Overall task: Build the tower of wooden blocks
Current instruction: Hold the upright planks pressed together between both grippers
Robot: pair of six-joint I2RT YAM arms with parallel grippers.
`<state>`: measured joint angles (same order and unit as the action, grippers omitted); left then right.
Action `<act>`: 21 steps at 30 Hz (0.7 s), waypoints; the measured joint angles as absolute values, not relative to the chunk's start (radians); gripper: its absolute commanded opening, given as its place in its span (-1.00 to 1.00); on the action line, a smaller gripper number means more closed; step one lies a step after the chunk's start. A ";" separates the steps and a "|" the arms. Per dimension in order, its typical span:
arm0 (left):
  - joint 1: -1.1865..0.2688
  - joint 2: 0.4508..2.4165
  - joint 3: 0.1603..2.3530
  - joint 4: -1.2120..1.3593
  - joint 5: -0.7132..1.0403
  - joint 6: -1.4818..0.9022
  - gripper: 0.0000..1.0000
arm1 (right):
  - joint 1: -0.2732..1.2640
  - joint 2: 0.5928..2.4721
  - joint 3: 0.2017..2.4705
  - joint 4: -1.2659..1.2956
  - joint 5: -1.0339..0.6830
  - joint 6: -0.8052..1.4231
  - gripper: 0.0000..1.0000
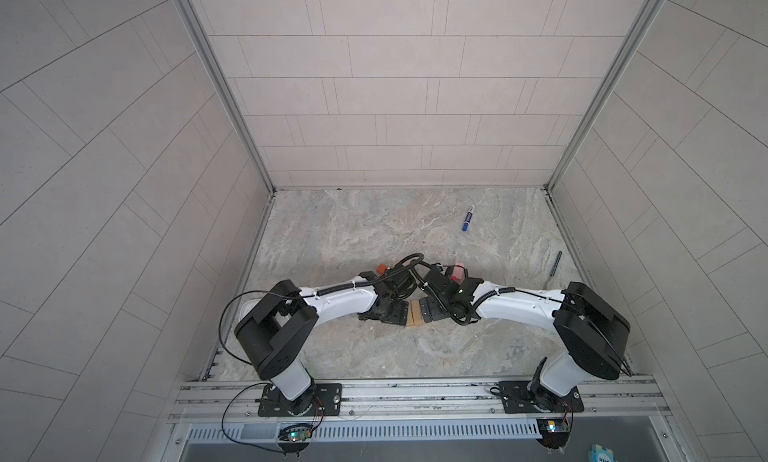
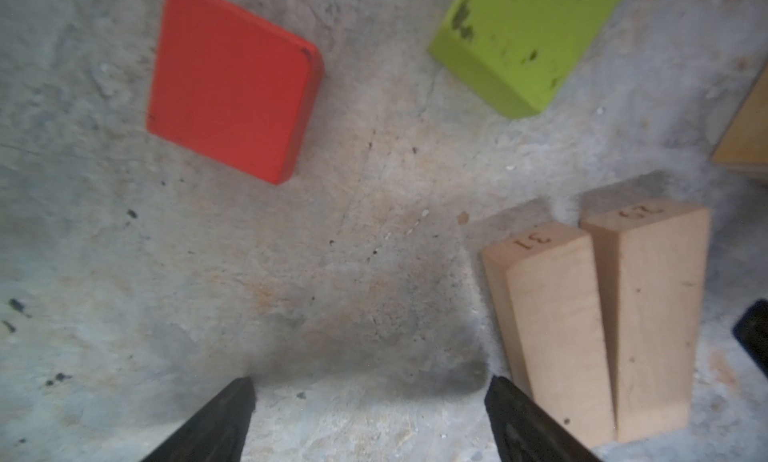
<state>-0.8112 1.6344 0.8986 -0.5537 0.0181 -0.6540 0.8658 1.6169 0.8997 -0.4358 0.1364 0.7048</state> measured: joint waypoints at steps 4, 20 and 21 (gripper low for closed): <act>-0.810 1.637 0.899 -0.546 0.012 -0.654 0.89 | 0.866 1.636 0.901 -0.434 0.136 0.704 0.96; -0.810 1.664 0.917 -0.530 -0.006 -0.621 0.87 | 0.866 1.644 0.905 -0.414 0.118 0.705 0.95; -0.810 1.665 0.918 -0.530 -0.006 -0.620 0.87 | 0.866 1.644 0.905 -0.414 0.117 0.705 0.95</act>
<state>-0.8097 1.6653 0.9184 -0.5301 -0.0059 -0.6201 0.8658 1.6436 0.9047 -0.4141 0.1169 0.7048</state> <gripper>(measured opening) 0.934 0.977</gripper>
